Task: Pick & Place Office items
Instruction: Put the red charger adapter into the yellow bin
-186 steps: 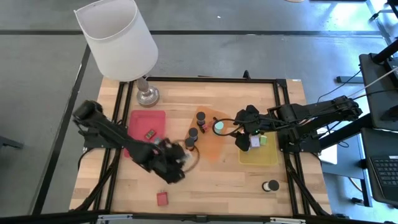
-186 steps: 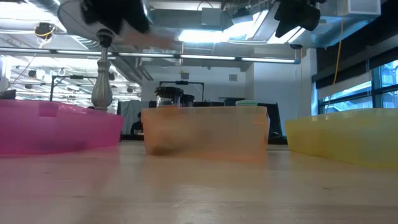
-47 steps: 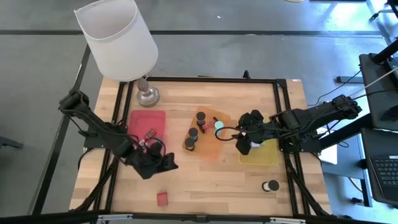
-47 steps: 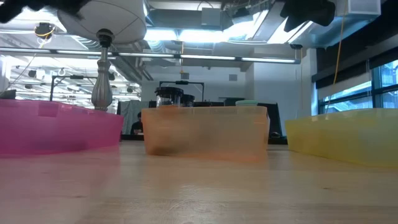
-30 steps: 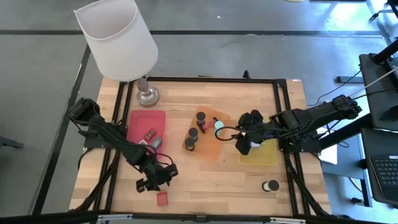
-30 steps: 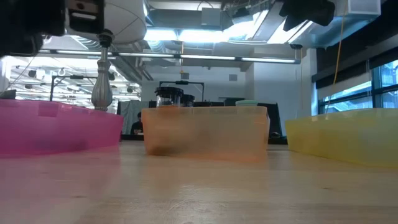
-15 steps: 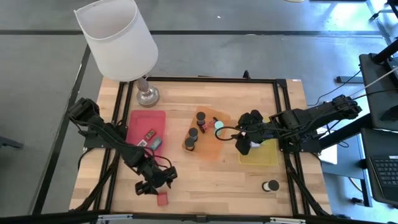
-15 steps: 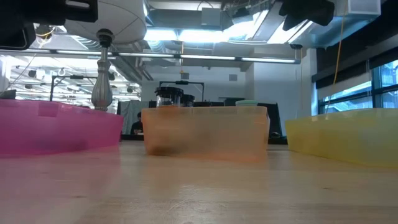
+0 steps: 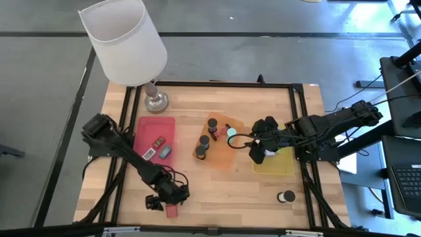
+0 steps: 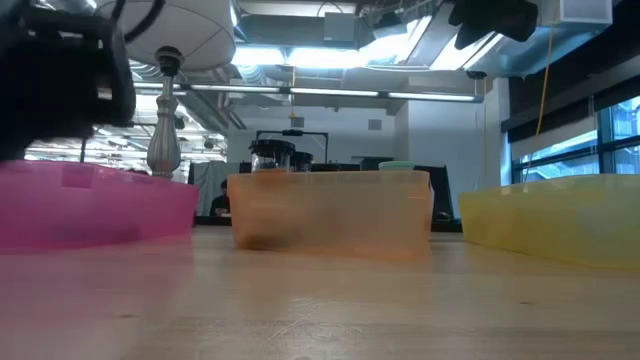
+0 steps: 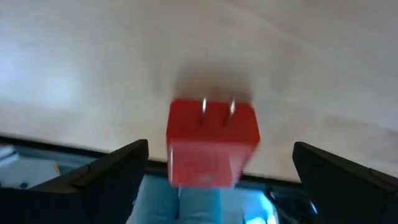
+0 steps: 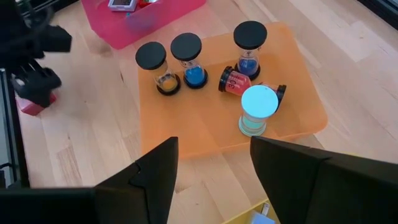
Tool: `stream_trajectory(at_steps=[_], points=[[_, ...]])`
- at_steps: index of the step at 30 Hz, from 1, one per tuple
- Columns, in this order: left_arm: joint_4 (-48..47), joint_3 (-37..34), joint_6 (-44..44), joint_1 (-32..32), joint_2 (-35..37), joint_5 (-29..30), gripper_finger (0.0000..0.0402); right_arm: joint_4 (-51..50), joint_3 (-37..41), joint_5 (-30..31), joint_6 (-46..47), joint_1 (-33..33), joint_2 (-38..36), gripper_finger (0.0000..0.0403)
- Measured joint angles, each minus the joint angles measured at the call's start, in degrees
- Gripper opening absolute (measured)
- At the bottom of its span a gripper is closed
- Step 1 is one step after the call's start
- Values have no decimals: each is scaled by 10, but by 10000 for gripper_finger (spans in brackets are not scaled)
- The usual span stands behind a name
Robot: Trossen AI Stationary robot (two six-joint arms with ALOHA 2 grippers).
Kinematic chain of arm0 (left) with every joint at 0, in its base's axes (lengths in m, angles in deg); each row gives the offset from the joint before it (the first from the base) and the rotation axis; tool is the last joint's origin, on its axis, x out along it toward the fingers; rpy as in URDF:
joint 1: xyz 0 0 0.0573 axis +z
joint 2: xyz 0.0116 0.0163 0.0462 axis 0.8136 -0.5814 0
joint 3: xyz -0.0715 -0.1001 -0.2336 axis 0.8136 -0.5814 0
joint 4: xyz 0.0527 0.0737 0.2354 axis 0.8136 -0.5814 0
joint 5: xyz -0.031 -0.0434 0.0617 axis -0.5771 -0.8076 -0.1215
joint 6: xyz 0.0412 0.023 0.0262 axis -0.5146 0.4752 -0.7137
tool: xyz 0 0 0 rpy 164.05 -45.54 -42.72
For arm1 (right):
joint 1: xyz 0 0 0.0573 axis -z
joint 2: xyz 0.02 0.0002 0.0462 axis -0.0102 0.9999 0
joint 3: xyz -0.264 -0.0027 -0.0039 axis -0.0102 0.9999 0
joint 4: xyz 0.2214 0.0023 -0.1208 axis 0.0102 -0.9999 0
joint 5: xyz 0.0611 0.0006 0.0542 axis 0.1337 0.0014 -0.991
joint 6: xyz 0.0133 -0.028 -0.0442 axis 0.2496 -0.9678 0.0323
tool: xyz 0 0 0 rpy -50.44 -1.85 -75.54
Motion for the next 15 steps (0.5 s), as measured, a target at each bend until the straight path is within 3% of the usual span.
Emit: stream_trajectory(at_steps=[5, 15], points=[[28, 0, -11, 0, -42, -29, 400, 0, 0, 0, 0, 0, 0, 204], [41, 2, -12, 1, -52, -29, 391, 2, 0, 0, 0, 0, 0, 204]])
